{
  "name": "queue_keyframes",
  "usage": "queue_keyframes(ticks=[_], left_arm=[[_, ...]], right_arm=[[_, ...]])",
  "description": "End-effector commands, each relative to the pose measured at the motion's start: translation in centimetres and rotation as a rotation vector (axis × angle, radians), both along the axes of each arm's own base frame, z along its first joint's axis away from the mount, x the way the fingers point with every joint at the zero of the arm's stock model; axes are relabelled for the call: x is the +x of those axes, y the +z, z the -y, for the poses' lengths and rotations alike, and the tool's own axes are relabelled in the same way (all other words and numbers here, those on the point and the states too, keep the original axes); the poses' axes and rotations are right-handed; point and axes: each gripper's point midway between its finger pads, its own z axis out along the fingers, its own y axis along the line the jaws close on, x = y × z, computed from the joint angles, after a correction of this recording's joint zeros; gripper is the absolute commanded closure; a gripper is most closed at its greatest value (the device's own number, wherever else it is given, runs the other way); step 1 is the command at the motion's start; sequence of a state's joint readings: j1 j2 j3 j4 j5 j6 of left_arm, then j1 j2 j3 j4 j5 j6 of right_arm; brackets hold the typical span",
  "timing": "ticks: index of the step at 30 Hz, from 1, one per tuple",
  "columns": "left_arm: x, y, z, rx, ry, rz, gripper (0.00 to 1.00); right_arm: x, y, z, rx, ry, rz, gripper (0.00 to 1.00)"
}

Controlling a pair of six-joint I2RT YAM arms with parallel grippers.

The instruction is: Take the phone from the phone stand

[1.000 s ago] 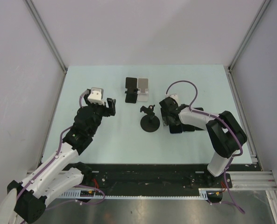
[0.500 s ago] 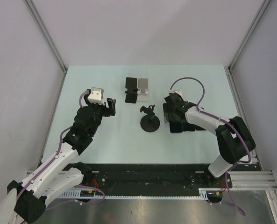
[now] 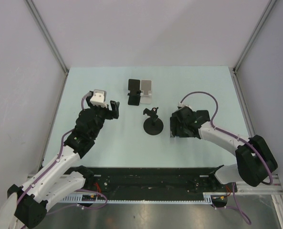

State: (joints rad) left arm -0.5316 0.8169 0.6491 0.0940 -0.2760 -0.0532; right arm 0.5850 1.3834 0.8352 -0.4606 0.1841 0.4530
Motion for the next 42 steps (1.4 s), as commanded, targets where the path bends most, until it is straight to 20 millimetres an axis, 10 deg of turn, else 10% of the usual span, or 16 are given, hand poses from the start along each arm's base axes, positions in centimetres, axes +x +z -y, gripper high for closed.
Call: queue_keyframes(ticks=[1, 22, 42], left_arm=[[0.0, 0.5, 0.3, -0.021, -0.018, 0.017, 0.20], [0.2, 0.2, 0.4, -0.009, -0.016, 0.010, 0.19], [0.0, 0.4, 0.8, -0.020, -0.040, 0.014, 0.19]], right_arm=[[-2.1, -1.0, -0.5, 0.071, -0.029, -0.053, 0.18], [-0.7, -4.4, -1.3, 0.067, -0.034, -0.088, 0.18], [0.7, -2.8, -0.3, 0.058, -0.060, -0.009, 0.12]])
